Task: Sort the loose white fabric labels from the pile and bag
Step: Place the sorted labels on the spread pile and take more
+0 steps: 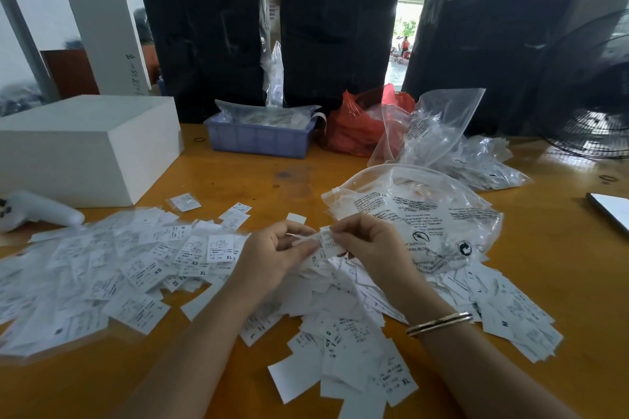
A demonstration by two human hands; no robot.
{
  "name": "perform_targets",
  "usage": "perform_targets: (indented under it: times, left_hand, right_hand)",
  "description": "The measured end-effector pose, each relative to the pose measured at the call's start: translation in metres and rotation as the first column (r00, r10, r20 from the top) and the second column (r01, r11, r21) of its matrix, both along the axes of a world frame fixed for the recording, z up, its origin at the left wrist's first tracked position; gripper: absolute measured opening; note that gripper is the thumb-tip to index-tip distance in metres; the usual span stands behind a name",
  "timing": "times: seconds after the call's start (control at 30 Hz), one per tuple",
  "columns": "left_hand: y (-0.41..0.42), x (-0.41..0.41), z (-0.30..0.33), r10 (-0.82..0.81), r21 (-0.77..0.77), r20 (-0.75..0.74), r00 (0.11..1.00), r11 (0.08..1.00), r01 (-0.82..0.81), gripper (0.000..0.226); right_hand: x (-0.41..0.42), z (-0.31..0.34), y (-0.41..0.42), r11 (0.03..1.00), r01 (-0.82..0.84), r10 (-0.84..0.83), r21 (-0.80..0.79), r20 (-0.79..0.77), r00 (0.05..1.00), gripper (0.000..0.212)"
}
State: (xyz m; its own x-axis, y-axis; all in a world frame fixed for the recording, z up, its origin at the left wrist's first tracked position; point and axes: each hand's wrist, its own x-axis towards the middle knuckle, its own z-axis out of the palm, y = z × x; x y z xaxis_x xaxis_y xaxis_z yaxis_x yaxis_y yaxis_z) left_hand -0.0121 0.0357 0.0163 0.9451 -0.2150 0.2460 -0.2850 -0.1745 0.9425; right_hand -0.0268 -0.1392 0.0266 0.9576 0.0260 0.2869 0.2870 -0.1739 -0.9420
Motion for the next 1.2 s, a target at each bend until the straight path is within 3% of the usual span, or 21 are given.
perform_targets:
  times: [0.13,0.23,0.3,0.4,0.5,0.63,0.7,0.8,0.9,0.97,1.03,1.07,1.13,1.2]
  left_hand:
    - [0.001,-0.001,0.0,-0.016,0.015,-0.034,0.999,1.0,0.016,0.027]
    - [0.003,0.002,0.001,-0.018,0.041,-0.065,0.998,0.999,0.021,0.007]
    - [0.002,0.003,0.001,-0.02,0.045,-0.071,0.997,0.999,0.023,0.005]
    - [0.0,0.001,0.002,0.005,0.016,-0.046,0.999,1.0,-0.004,0.019]
    - [0.002,0.002,0.0,0.083,-0.002,-0.024,0.996,0.997,-0.083,0.015]
    - [0.002,0.001,0.001,0.048,0.024,-0.014,0.999,0.999,-0.048,0.022]
    - [0.002,0.001,0.003,0.035,0.028,-0.017,0.999,0.999,-0.035,0.023]
    - [0.009,0.004,0.003,0.183,0.075,0.071,0.981,0.979,-0.188,0.02]
    - [0.018,0.009,0.001,0.374,0.236,0.354,0.857,0.851,-0.469,0.024]
    - [0.025,0.012,0.0,0.42,0.317,0.441,0.793,0.754,-0.575,0.03]
    - [0.032,0.015,0.0,0.464,0.382,0.469,0.751,0.66,-0.647,0.033]
    - [0.035,0.016,0.0,0.488,0.405,0.478,0.73,0.615,-0.676,0.035]
    - [0.042,0.018,-0.003,0.517,0.447,0.506,0.69,0.527,-0.723,0.036]
    - [0.046,0.02,-0.006,0.531,0.505,0.53,0.661,0.428,-0.75,0.036]
  right_hand:
    - [0.0,-0.001,0.004,0.999,0.011,-0.009,-0.039,0.042,0.999,0.022]
    - [-0.001,0.0,0.002,0.998,0.038,-0.04,0.045,0.042,0.998,0.025]
    - [-0.001,-0.001,0.004,0.998,0.059,-0.06,0.024,0.036,0.998,0.026]
    - [-0.003,-0.005,0.012,0.996,0.081,-0.08,-0.036,0.027,0.996,0.017]
    - [-0.004,-0.007,0.016,0.993,0.106,-0.105,-0.051,0.027,0.994,0.008]
    - [-0.008,-0.007,0.022,0.988,0.023,-0.023,-0.153,0.002,1.0,0.014]
    - [-0.008,-0.007,0.022,0.992,-0.047,0.044,-0.118,-0.026,0.999,0.018]
    - [-0.003,0.001,0.013,0.999,0.027,-0.027,-0.023,-0.018,0.999,0.017]
    - [0.014,0.014,-0.008,0.955,0.297,-0.288,-0.012,0.214,0.933,0.026]
    - [0.029,0.019,-0.025,0.87,0.486,-0.414,-0.081,0.412,0.812,0.028]
    - [0.048,0.02,-0.049,0.773,0.593,-0.468,-0.225,0.429,0.773,0.021]
    - [0.057,0.019,-0.063,0.718,0.591,-0.487,-0.367,0.342,0.804,0.02]
    - [0.074,0.011,-0.087,0.558,0.381,-0.511,-0.737,0.056,0.858,0.025]
    - [0.078,0.008,-0.094,0.427,0.179,-0.542,-0.886,-0.093,0.835,0.02]
